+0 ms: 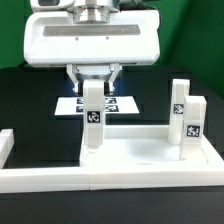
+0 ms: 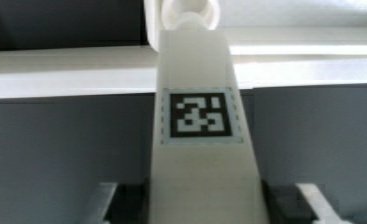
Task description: Assemble desk
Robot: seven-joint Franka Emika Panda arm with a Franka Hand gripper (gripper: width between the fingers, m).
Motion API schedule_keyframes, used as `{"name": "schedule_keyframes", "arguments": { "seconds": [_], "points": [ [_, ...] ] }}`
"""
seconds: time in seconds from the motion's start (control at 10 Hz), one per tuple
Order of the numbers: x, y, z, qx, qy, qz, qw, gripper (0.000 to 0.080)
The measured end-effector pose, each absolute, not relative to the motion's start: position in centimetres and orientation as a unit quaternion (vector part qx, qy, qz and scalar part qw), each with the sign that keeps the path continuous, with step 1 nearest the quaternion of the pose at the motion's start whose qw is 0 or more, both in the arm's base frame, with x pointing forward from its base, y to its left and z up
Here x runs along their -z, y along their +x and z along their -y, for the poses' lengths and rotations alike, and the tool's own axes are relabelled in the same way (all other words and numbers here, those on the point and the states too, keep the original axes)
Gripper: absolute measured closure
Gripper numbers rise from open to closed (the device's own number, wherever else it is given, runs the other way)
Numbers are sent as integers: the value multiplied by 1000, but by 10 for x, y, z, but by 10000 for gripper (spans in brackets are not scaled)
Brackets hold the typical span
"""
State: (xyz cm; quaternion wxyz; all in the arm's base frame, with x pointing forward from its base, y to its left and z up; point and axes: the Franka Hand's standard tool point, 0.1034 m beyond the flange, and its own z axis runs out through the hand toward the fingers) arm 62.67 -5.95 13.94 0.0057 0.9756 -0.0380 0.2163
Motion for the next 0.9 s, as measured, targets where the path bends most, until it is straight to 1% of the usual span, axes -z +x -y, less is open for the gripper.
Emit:
{"name": "schedule_keyframes", "arguments": {
  "seconds": [0.1, 0.4, 0.9],
  "points": [
    [-135, 621, 60, -217, 975, 38, 9, 509],
    [-133, 621, 63, -224, 974, 39, 13, 509],
    [-127, 625, 52, -223, 974, 33, 11, 509]
  ]
}}
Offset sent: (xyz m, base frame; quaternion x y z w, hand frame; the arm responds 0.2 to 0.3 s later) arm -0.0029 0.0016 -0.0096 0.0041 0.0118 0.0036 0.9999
